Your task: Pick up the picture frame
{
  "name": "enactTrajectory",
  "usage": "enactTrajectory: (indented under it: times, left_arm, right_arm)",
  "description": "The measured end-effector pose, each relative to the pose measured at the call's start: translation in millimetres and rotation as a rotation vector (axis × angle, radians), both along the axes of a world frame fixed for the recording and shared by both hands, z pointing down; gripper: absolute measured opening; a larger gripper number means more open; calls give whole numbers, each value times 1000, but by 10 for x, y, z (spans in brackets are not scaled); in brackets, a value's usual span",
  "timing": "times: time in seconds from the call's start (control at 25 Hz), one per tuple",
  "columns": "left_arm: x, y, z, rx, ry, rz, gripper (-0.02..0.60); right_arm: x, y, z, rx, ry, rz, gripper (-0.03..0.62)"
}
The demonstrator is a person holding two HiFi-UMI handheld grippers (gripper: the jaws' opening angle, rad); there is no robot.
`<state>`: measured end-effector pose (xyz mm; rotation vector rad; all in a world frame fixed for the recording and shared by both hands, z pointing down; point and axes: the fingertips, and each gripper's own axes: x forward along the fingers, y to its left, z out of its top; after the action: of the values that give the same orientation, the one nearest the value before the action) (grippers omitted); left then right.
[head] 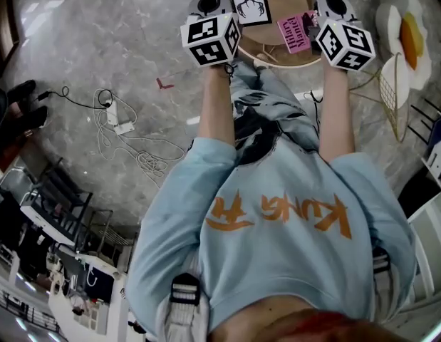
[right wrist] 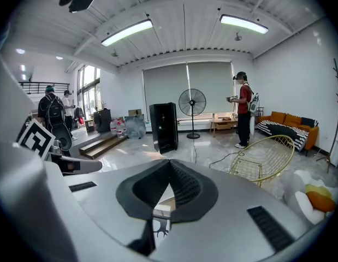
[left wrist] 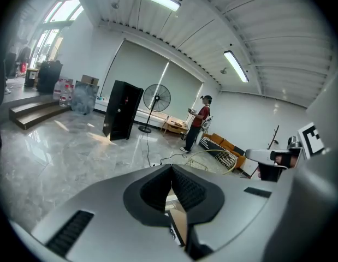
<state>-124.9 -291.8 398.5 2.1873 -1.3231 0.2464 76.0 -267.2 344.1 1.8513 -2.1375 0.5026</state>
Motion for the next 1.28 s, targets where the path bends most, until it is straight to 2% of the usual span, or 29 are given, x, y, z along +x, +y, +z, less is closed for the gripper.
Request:
enactTrajectory:
  times: [0.4, 0.64, 0.92, 1.28]
  left_arm:
    - [234, 270, 762, -136, -81, 35, 20]
    - [322, 484, 1347, -228, -100, 41, 20]
    - [490, 576, 1790, -275, -97, 56, 20]
    - [489, 611, 2307, -320, -103, 24, 20]
  right_arm:
    - [155, 151, 841, -134, -70, 17, -3]
    - [170, 298, 1429, -221, -86, -2, -3]
    - [189, 381, 1906, -281, -80, -45, -3]
    - [136, 351, 2382, -332, -66, -105, -3]
